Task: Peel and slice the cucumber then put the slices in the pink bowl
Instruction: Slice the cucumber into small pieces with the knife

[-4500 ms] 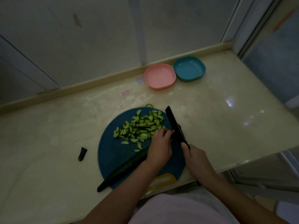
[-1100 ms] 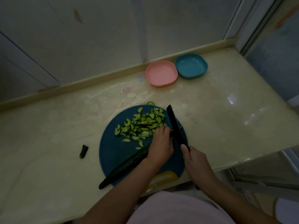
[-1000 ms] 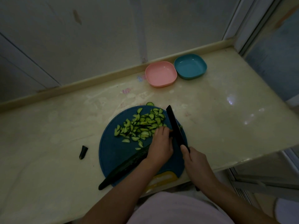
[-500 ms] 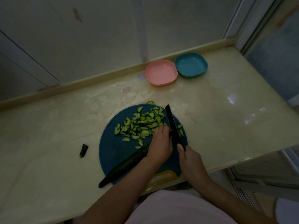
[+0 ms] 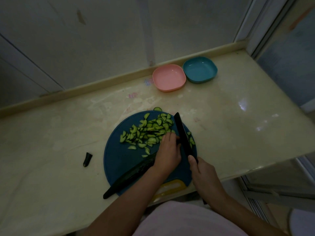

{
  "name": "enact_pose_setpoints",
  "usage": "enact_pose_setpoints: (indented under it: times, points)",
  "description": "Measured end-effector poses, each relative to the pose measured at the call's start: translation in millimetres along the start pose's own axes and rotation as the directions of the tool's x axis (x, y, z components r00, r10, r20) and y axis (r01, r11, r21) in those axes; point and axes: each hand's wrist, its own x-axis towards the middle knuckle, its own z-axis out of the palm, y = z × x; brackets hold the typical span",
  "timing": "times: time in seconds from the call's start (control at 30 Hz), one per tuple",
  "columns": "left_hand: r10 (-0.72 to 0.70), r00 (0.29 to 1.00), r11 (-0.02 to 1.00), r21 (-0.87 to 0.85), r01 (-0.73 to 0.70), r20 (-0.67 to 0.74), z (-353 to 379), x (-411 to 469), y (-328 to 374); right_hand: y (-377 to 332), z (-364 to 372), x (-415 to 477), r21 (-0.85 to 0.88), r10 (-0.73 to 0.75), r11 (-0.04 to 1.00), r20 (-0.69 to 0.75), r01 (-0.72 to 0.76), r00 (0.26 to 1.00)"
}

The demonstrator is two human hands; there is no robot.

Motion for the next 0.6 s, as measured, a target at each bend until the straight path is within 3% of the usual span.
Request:
enact_pose_setpoints:
  times: [0.6]
  points:
    - [0.032, 0.999, 0.997, 0.063, -0.034, 0.035, -6.7, -1.5, 2.0, -3.3, 9.3, 5.4, 0.002, 0.022, 1.000, -0.019, -0.022, 1.000]
